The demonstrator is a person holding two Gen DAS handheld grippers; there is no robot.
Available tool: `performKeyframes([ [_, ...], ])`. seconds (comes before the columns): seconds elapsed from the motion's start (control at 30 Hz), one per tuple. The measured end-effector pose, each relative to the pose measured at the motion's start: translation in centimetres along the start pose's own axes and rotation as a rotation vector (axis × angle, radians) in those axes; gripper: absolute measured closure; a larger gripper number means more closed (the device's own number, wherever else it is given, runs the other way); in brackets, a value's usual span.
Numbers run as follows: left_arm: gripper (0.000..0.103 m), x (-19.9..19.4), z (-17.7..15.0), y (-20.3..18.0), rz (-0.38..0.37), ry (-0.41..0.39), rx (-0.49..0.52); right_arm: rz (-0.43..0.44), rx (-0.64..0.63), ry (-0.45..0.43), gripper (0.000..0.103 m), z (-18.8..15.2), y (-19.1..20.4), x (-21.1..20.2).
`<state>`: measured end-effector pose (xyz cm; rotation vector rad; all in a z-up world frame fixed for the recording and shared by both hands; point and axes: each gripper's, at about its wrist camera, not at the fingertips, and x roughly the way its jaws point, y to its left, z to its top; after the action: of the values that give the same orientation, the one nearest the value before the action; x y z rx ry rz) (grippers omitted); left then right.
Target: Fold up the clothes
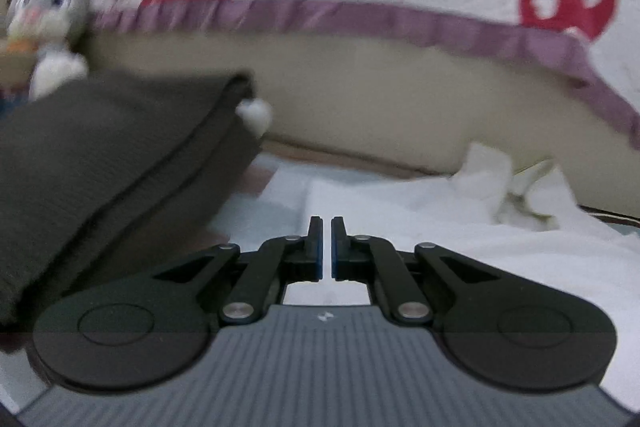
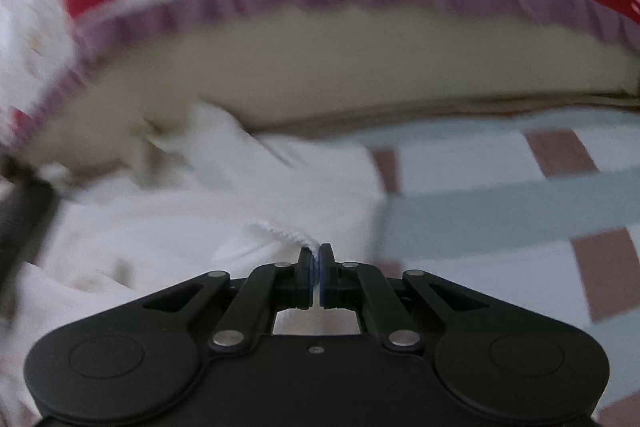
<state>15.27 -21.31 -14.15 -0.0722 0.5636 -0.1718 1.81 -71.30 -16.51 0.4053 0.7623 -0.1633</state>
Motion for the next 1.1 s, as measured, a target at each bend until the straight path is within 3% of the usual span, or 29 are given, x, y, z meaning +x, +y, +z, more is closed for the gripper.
performKeyframes([
  [0.1, 0.099, 1.6, 0.0, 1.7, -0.046, 0.151, -0.049, -0.006, 0.054, 0.069, 0.091, -0.8, -1.5, 0.4],
  [0.17, 0.092, 1.9, 0.0, 2.6, -0.124, 0.224, -0.087, 0.035, 0.104, 0.032, 0.08, -0.4, -2.0, -0.8],
  [0.23, 0.066, 1.8, 0.1, 2.7, -0.192, 0.274, -0.072, 0.087, 0.166, 0.017, 0.068, -0.4, -2.6, -2.1],
  [0.3, 0.054, 1.1, 0.0, 2.4, -0.229, 0.297, -0.03, 0.149, 0.221, 0.036, 0.064, -1.2, -3.0, -3.5],
  [0.33, 0.053, 0.6, 0.0, 2.2, -0.239, 0.301, -0.006, 0.176, 0.238, 0.055, 0.064, -1.7, -3.1, -4.0],
  [0.4, 0.053, 0.0, 0.0, 1.8, -0.249, 0.304, 0.041, 0.177, 0.174, 0.095, 0.064, -2.4, -2.2, -4.2],
  [0.53, 0.037, -0.2, -0.4, 0.3, -0.252, 0.282, 0.147, 0.108, -0.013, 0.148, 0.064, -2.7, 0.5, -2.1],
  [0.6, 0.035, 0.6, -0.9, -0.7, -0.233, 0.293, 0.208, 0.112, -0.054, 0.166, 0.064, -2.7, 0.8, -1.3],
  [0.7, 0.036, 2.6, -1.9, -1.8, -0.22, 0.324, 0.243, 0.115, -0.074, 0.151, 0.064, -2.7, 0.7, -0.7],
  [0.73, 0.044, 3.0, -2.2, -1.9, -0.233, 0.339, 0.235, 0.119, -0.068, 0.14, 0.064, -2.7, 0.6, -0.5],
  [0.77, 0.061, 3.3, -2.4, -2.0, -0.245, 0.353, 0.226, 0.12, -0.061, 0.127, 0.064, -2.5, 0.5, -0.4],
  [0.8, 0.1, 3.6, -2.7, -2.1, -0.257, 0.368, 0.221, 0.12, -0.053, 0.114, 0.064, -2.4, 0.3, -0.3],
  [0.83, 0.098, 3.4, -2.6, -2.3, -0.264, 0.374, 0.231, 0.121, -0.046, 0.102, 0.064, -2.3, 0.2, -0.1],
  [0.97, 0.098, -0.9, -0.5, -2.7, -0.203, 0.155, 0.244, 0.143, -0.004, 0.068, 0.064, -2.1, -0.2, 0.2],
  [1.0, 0.098, -1.5, 0.1, -2.2, -0.206, 0.12, 0.206, 0.152, 0.003, 0.068, 0.064, -2.1, -0.3, 0.4],
  [1.1, 0.098, -0.6, 0.1, -0.9, -0.147, 0.119, 0.143, 0.158, -0.003, 0.065, 0.063, -2.3, -0.1, 0.7],
])
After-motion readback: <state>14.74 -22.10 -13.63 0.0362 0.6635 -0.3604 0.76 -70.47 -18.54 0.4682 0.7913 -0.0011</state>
